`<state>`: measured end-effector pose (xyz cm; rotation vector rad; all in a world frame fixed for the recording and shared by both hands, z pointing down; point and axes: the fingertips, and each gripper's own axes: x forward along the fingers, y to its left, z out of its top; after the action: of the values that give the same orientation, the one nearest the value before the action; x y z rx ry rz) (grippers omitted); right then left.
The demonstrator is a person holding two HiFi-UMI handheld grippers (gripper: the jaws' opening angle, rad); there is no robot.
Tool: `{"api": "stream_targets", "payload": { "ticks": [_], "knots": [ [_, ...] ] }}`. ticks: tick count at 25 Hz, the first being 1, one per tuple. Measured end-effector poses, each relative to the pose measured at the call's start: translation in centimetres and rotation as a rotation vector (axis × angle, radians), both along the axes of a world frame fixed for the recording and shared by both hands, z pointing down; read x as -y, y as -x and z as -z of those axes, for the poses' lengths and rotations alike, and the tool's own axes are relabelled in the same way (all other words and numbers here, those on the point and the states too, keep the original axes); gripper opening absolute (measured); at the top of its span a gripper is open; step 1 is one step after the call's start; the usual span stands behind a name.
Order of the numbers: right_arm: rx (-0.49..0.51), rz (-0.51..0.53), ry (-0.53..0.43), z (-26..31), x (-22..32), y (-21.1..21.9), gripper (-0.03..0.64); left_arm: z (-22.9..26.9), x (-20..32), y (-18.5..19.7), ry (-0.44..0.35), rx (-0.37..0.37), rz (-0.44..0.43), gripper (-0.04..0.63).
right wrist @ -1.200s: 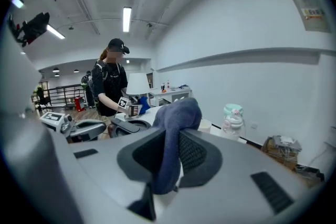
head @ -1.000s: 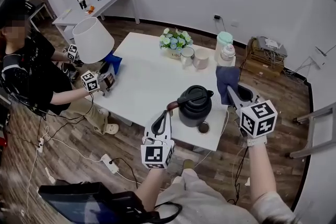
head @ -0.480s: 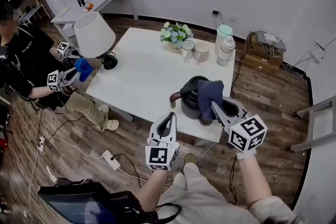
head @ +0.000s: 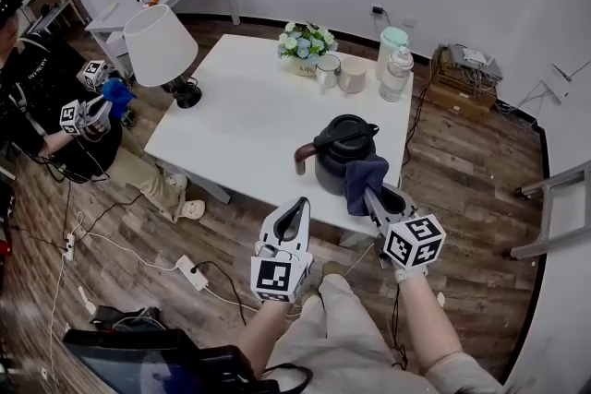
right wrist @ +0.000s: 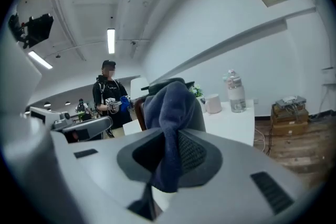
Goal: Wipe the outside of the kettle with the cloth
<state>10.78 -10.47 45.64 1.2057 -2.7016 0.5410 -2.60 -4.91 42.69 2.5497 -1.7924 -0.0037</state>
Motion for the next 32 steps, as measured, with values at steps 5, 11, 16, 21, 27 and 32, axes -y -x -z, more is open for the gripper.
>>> {"api": "stream_targets", "payload": {
  "ticks": [5,11,16,21,27,32],
  "knots": [
    [-0.001,-0.039,0.097,-4.4,0.3,-0.4,0.055,-0.7,-0.5,-0.1,0.002,0.007,-0.001,0.008],
    [-0.019,-0.051,0.148,-5.9,-1.0,-1.3,0.055,-2.3,0.1,-0.8,0.021,0.012,-0.005,0.008],
    [-0.065,-0.003,0.121,-4.3,-3.3,-1.6,0.055,-1.7,-0.2,-3.3,0.021,-0.014,-0.056,0.008],
    [-0.03,0.045,0.083,-1.9,-5.6,-2.0,0.055,-0.7,-1.5,-5.0,0.016,-0.024,-0.073,0.008],
    [-0.056,0.066,-0.073,2.5,-7.7,-2.0,0.055,0.5,-3.2,-5.8,0.0,-0.04,-0.092,0.008],
    [-0.075,0.102,-0.132,4.2,-9.4,-1.3,0.055,1.4,-4.4,-5.3,-0.014,-0.057,-0.071,0.008]
  ]
}}
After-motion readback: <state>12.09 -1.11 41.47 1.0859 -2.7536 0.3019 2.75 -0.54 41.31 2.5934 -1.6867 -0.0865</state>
